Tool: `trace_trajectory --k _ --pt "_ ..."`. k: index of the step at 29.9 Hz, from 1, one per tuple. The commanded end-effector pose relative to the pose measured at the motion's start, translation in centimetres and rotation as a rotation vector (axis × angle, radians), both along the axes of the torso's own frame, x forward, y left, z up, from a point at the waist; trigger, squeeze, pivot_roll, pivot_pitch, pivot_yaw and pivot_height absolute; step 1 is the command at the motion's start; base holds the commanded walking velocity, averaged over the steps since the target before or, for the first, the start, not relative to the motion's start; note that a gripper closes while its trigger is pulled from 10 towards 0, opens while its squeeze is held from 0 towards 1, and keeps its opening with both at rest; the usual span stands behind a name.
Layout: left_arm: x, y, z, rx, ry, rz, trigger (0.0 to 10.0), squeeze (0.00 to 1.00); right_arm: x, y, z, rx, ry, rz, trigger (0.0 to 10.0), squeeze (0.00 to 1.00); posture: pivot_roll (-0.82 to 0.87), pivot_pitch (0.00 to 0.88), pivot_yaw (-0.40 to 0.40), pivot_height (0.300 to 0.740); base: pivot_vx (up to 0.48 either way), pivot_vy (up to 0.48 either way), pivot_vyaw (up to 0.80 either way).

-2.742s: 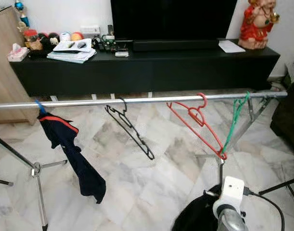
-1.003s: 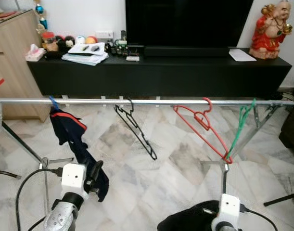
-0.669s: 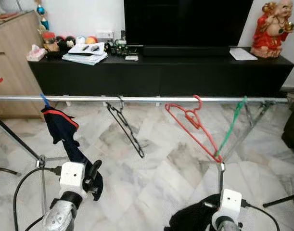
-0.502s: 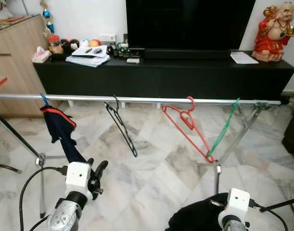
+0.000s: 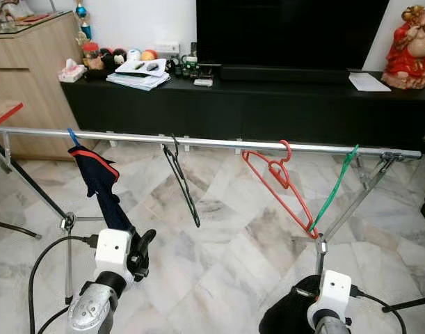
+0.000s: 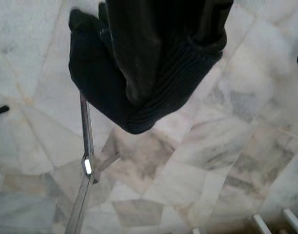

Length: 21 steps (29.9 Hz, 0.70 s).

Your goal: Hang hanger

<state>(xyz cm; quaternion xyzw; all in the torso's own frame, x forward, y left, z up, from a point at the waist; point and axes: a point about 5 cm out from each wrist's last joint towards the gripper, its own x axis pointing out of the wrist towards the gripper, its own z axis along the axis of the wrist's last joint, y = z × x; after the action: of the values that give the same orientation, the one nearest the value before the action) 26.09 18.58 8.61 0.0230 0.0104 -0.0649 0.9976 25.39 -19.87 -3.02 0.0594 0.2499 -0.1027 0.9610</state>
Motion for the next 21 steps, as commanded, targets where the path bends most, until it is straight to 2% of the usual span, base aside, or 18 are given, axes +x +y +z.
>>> trace_trajectory --k 1,11,21 --pt "0.1 0.1 0.2 -0.006 0.0 0.004 10.0 0.0 -0.2 0.5 -0.3 0.0 0.021 0.043 10.0 0.0 0.06 0.032 0.005 0.74 0.0 0.0 0.0" --pt "0.2 -0.2 0.4 -0.006 -0.005 -0.005 10.0 0.0 -0.6 1.6 -0.9 -0.036 0.077 0.192 10.0 0.0 0.06 0.032 0.003 0.74 0.0 0.0 0.0" --pt "0.4 -0.4 0.4 -0.012 -0.008 -0.013 10.0 0.0 -0.7 1.9 -1.1 -0.044 0.095 0.231 10.0 0.0 0.06 0.026 0.003 0.74 0.253 0.0 0.0"
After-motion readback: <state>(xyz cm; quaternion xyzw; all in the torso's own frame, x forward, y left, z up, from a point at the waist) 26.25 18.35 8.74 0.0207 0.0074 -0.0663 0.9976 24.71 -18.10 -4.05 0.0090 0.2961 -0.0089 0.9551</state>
